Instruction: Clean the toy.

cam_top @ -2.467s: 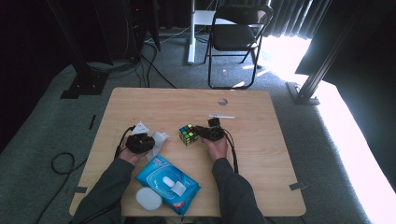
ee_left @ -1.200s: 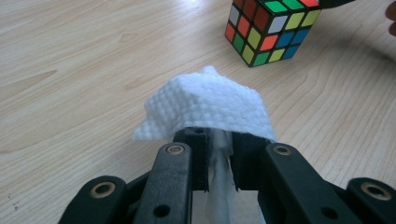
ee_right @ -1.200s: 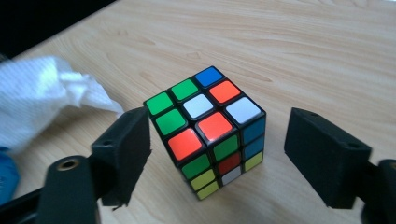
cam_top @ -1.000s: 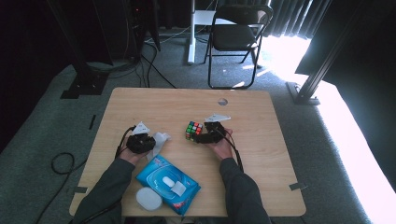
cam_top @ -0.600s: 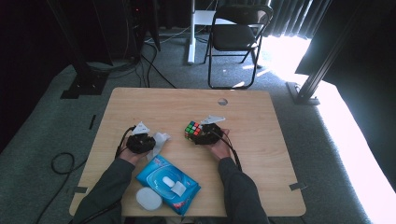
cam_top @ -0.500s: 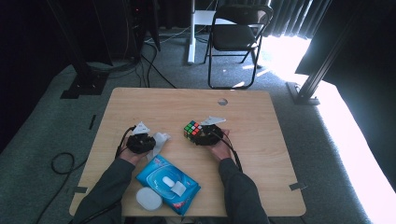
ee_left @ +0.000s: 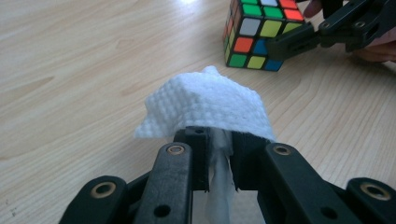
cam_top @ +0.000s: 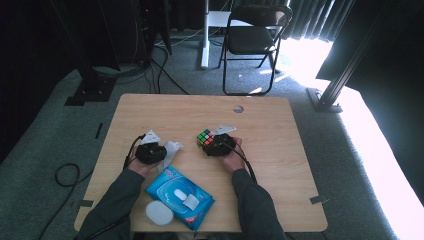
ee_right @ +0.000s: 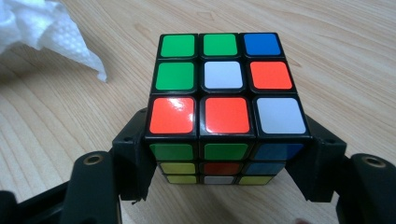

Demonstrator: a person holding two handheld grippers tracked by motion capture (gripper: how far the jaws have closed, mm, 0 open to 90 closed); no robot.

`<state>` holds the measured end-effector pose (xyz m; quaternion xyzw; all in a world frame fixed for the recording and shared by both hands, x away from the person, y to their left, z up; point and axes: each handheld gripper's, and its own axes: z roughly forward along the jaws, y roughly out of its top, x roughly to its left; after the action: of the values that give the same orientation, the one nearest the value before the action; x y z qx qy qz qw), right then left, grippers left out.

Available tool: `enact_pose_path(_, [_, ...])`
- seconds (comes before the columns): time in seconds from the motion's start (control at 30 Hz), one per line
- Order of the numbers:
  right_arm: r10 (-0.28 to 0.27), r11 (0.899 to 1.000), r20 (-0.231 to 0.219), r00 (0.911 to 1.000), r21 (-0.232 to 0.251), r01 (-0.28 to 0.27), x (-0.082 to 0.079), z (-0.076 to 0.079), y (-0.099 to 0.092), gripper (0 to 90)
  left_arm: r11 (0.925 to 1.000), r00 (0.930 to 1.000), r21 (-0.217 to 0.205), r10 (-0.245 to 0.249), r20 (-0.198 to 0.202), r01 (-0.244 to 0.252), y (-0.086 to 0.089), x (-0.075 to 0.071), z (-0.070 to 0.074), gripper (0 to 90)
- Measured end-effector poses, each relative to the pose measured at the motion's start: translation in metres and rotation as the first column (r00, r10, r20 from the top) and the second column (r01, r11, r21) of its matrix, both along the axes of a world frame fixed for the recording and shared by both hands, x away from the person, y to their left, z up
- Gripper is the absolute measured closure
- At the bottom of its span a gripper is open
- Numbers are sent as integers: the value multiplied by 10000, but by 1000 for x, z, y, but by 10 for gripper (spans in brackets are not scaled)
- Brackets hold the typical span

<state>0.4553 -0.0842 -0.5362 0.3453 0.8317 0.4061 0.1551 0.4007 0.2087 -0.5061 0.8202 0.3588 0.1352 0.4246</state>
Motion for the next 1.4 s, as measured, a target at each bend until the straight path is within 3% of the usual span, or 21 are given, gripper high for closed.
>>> enact_pose_path(0.23, [20,9999,-35,10000,126,-20,-3,2,-1,341,9993,9991,-239,295,307,-288,1,0,11,853])
enact_pose_path(0.6, [455,9988,397,9982,148,-462,-16,17,6,341,9986,9987,-503,212,470,-188,-11,6,24,855])
enact_pose_path(0.9, [936,9956,423,9947,5,-937,-22,20,17,342,9993,9964,-312,-185,826,211,-34,10,39,855])
enact_pose_path(1.4, [1576,9875,538,9860,-138,-1571,-29,29,35,342,9992,9949,92,-391,926,384,-53,15,37,856])
